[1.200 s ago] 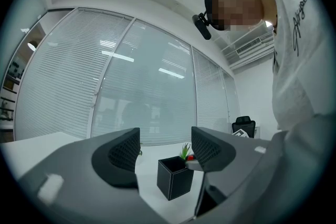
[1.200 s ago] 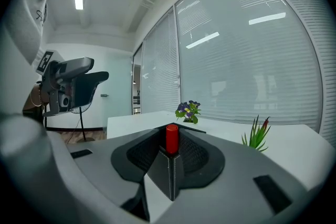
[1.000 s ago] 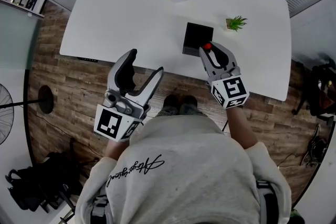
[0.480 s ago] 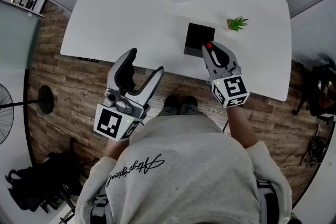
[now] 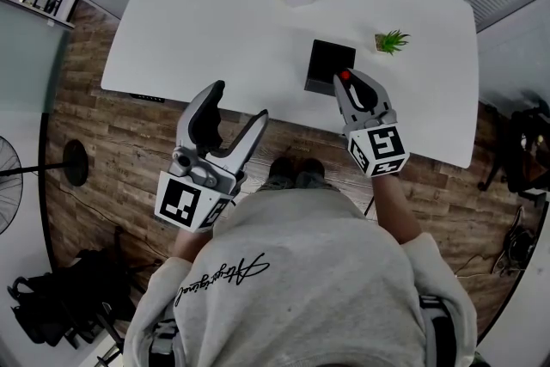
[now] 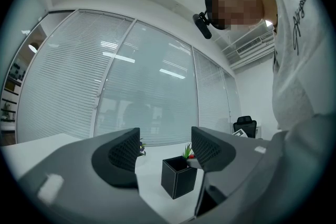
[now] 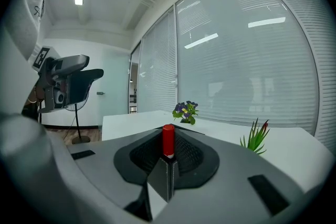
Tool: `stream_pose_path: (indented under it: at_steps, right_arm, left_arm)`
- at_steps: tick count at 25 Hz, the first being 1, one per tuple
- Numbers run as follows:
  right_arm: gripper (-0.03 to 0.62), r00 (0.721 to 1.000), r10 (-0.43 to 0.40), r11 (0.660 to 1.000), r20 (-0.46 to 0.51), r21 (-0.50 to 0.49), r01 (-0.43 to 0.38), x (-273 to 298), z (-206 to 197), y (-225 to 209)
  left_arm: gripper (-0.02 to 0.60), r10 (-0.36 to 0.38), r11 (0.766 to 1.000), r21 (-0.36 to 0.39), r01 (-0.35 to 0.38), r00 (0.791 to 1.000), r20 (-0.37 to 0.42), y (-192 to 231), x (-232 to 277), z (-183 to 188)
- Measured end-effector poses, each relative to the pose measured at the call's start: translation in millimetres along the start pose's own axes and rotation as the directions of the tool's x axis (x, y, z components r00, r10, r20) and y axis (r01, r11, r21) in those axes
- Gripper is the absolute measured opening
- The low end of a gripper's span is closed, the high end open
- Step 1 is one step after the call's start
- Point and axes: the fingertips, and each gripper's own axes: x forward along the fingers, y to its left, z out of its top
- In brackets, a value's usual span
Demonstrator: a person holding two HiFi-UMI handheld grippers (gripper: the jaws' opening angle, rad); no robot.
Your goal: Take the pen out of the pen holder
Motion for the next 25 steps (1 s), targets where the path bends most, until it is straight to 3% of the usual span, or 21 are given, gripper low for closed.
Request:
stream_pose_path:
  at_steps: [25]
  right_arm:
    - [0.058, 0.998, -0.039, 0.999, 0.046, -0.034, 0.041, -4, 20, 2]
  left_arm:
    - [0.295, -0.012, 1.0, 0.002, 0.012, 1.0, 0.023, 6, -7, 6]
